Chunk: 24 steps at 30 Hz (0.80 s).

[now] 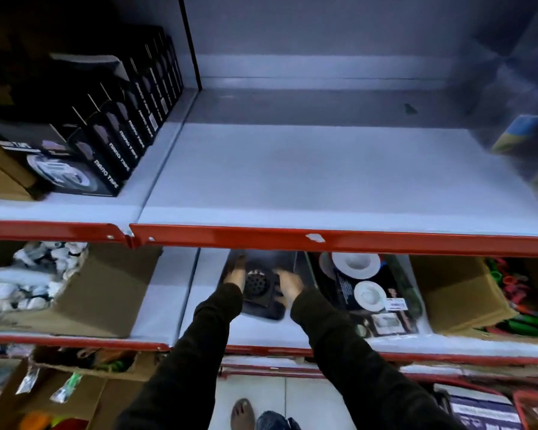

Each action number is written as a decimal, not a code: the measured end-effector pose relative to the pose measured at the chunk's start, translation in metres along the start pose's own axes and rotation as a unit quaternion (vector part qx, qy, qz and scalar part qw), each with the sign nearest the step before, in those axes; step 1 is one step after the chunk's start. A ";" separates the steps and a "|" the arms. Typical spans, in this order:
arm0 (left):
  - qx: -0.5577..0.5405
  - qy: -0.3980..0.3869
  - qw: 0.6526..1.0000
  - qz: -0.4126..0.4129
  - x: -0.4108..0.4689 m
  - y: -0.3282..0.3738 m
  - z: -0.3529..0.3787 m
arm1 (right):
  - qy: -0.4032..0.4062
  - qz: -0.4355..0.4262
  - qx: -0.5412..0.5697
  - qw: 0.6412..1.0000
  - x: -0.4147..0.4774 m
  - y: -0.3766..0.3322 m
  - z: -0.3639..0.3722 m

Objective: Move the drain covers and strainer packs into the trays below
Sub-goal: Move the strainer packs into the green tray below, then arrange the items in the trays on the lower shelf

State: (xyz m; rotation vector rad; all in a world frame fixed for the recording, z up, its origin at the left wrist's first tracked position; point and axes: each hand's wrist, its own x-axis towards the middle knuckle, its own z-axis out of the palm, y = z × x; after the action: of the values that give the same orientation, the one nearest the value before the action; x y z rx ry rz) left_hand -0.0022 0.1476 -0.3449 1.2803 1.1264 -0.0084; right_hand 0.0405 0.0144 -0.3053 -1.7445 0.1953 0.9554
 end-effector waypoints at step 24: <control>0.627 -0.139 0.717 0.272 0.059 -0.020 -0.025 | -0.018 -0.107 -0.578 0.809 0.059 0.017 0.034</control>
State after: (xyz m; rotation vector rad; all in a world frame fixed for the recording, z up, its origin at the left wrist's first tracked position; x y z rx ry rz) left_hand -0.0003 0.1917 -0.3952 2.6805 0.3061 -0.6018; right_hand 0.0531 0.0554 -0.3606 -2.7526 -0.7709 0.9958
